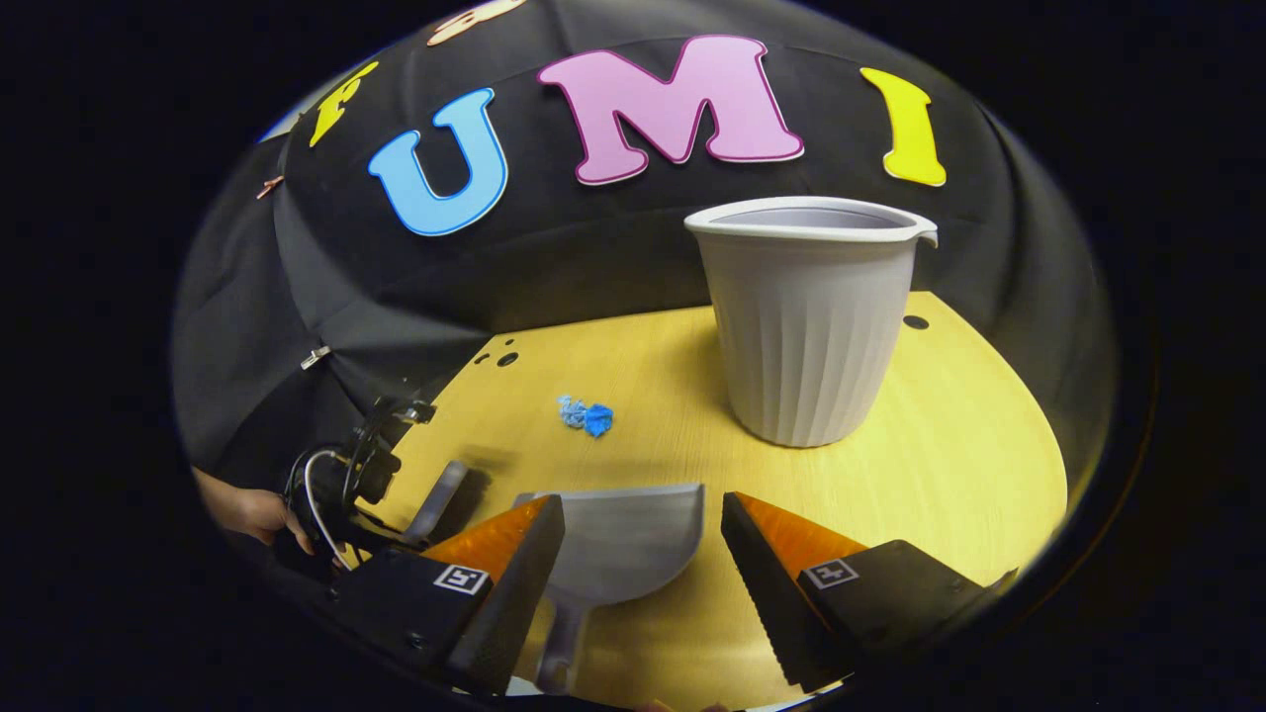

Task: Pick up the small broom and dustpan from the desktop, sweep the trash into the dustpan with the broom, and then empty the trash into the garbage bin.

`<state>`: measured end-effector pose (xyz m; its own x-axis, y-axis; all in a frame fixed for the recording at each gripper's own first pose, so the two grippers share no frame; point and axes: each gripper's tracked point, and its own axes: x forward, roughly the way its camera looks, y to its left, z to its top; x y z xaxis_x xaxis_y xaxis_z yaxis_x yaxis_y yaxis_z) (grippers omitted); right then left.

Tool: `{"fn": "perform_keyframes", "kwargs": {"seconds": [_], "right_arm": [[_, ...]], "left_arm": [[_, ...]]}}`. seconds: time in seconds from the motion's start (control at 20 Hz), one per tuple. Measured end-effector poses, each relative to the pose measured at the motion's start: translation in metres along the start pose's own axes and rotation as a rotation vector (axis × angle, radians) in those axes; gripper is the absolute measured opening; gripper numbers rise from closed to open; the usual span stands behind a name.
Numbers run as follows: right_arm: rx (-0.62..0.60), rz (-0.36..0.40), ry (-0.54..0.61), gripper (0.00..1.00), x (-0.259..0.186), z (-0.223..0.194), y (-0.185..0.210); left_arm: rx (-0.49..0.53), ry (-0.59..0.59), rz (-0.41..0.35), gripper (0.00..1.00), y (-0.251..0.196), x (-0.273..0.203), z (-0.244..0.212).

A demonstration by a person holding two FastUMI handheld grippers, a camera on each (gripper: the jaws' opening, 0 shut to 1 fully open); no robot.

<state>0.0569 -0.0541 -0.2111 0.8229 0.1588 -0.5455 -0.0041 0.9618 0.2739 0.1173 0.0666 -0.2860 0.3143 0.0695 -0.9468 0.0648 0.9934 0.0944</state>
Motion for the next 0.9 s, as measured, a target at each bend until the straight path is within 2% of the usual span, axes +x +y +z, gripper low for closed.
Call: {"fn": "perform_keyframes", "kwargs": {"seconds": [0.15, 0.2, 0.25, 0.3, 0.4, 0.5, 0.6, 0.8, 0.9], "right_arm": [[0.03, 0.037, 0.091, 0.99, -0.003, -0.02, 0.019], [0.042, 0.053, 0.118, 0.99, -0.002, -0.027, 0.025], [0.053, 0.057, 0.152, 0.99, -0.002, -0.034, 0.029], [0.057, 0.058, 0.186, 0.99, -0.002, -0.042, 0.033], [0.051, 0.041, 0.243, 0.99, -0.006, -0.052, 0.036], [0.033, 0.03, 0.303, 0.99, -0.006, -0.066, 0.043], [-0.007, -0.018, 0.396, 0.99, -0.012, -0.083, 0.043], [-0.009, -0.064, 0.475, 0.99, -0.011, -0.114, 0.054], [-0.015, -0.102, 0.5, 0.99, -0.005, -0.126, 0.055]], "left_arm": [[0.001, 0.021, 0.001, 0.51, 0.002, -0.002, 0.0], [-0.006, 0.015, 0.002, 0.49, 0.004, -0.001, -0.001], [-0.022, 0.017, 0.001, 0.38, 0.005, -0.001, -0.001], [-0.034, 0.011, 0.0, 0.32, 0.006, -0.003, -0.003], [-0.05, -0.016, 0.001, 0.29, 0.006, -0.002, -0.002], [-0.063, -0.092, 0.009, 0.28, 0.007, -0.002, 0.005], [-0.095, -0.162, 0.011, 0.26, 0.009, -0.002, 0.008], [-0.131, -0.227, -0.053, 0.22, 0.009, -0.004, 0.008], [-0.13, -0.255, -0.077, 0.25, 0.015, -0.006, 0.005]]}}
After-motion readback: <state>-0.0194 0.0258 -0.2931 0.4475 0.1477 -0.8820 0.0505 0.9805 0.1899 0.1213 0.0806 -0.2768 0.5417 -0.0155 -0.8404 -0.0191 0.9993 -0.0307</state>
